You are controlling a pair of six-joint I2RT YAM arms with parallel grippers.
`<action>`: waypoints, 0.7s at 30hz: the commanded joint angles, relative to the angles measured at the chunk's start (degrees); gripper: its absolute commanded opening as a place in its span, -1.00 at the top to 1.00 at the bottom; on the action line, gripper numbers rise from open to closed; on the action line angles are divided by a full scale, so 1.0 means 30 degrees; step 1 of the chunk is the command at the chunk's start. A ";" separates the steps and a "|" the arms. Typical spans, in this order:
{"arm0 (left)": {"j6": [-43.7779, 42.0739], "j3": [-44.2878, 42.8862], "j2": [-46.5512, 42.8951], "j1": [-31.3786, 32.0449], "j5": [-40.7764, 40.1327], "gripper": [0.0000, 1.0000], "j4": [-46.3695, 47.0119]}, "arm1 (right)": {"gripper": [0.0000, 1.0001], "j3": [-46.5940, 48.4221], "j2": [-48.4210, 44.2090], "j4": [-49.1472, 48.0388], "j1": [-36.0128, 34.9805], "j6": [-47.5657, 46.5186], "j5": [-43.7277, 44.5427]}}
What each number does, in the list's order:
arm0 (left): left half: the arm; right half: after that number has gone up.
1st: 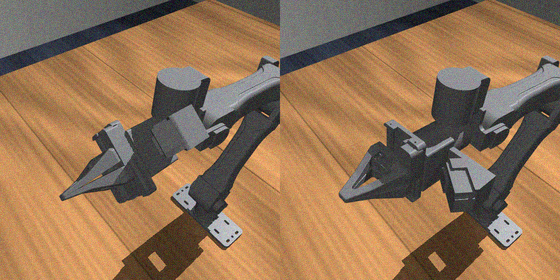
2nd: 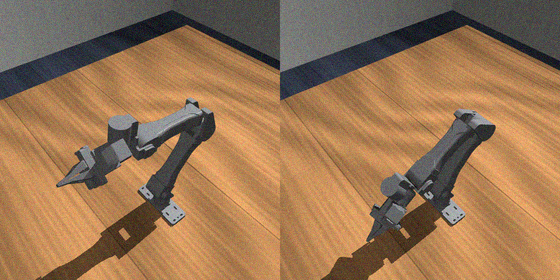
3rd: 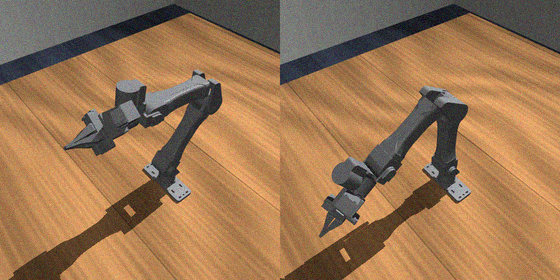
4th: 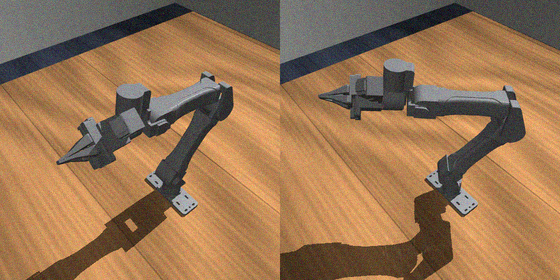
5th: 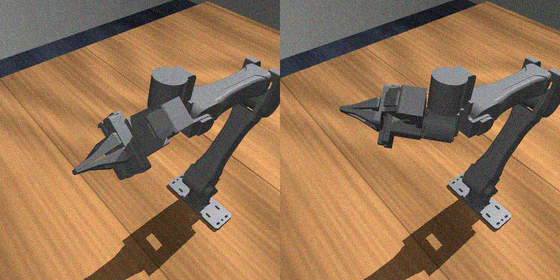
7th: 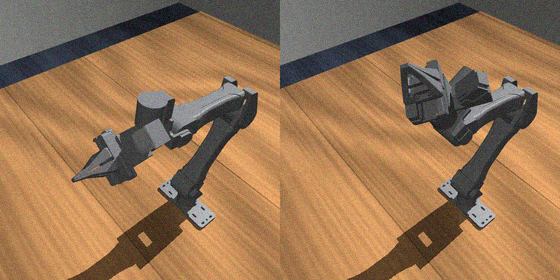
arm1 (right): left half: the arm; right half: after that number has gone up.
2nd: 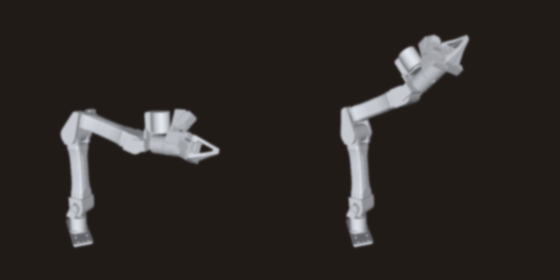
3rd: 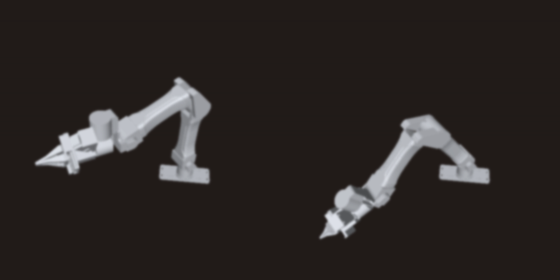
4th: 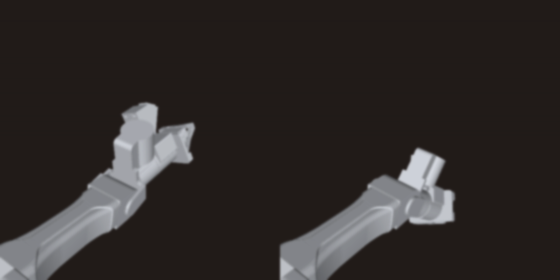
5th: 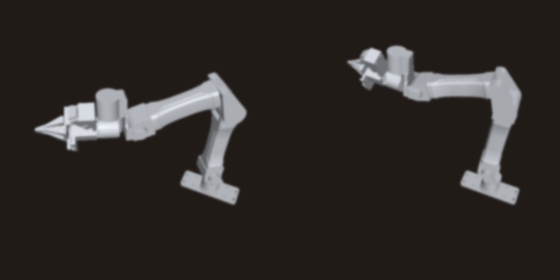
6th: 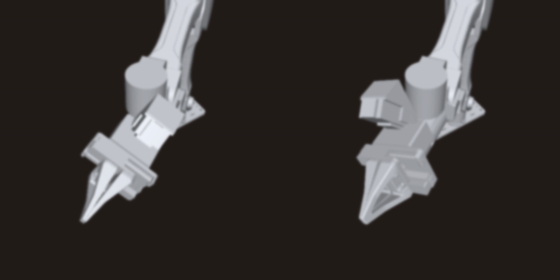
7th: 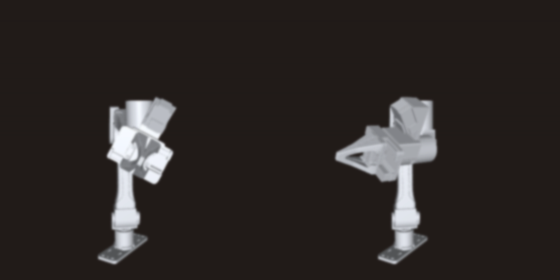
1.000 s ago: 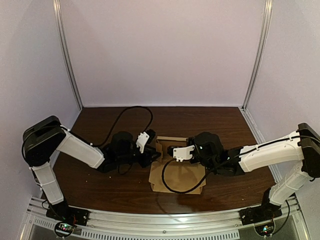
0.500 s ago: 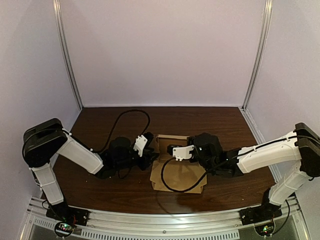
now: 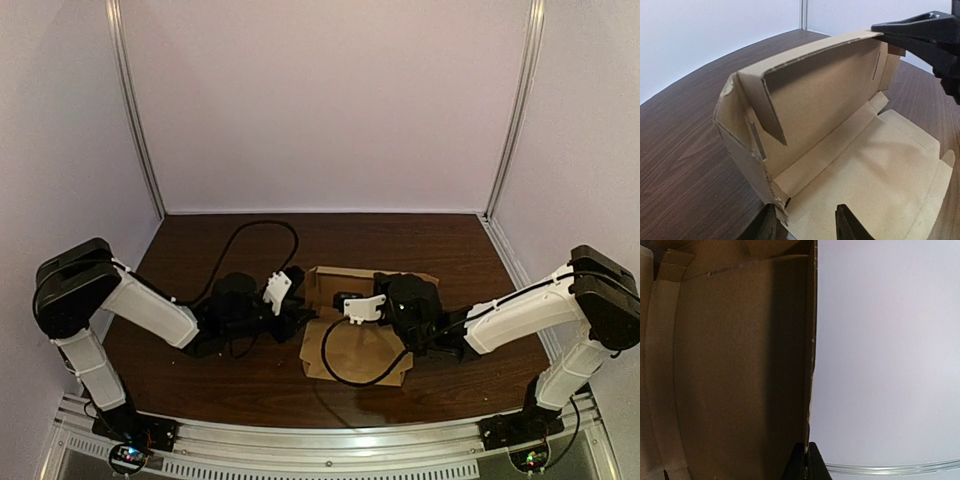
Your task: Fold the paper box
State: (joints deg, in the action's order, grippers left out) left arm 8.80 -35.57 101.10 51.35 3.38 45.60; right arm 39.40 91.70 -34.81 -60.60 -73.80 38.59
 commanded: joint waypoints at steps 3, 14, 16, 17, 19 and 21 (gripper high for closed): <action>-0.0186 0.1104 -0.4187 -0.0114 0.0453 0.10 -0.3084 | 1.00 -0.0882 -0.0169 -0.1461 -0.0208 -0.1190 0.0576; 0.1501 -0.0392 -0.4500 -0.2535 -0.2525 0.15 -0.6579 | 1.00 -0.1676 0.1165 -0.4844 -0.0427 -0.2579 0.0991; 0.1143 -0.1447 -0.3462 -0.2556 -0.2458 0.15 -0.7293 | 1.00 -0.1793 0.1432 -0.5339 -0.0422 -0.2677 0.1078; 0.0840 -0.1806 -0.2908 -0.2557 -0.1981 0.14 -0.7277 | 1.00 -0.1816 0.1482 -0.5409 -0.0414 -0.2639 0.1130; 0.0236 -0.2332 -0.1950 -0.2546 -0.0219 0.11 -0.6688 | 1.00 -0.1851 0.1485 -0.5303 -0.0420 -0.2456 0.1217; -0.0131 -0.2652 -0.1225 -0.2504 0.1233 0.10 -0.5904 | 1.00 -0.1842 0.1469 -0.5188 -0.0447 -0.2335 0.1267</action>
State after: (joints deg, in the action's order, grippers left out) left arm 11.16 -40.88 93.78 43.77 -0.25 25.71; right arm 34.81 95.59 -49.41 -61.43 -80.82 40.88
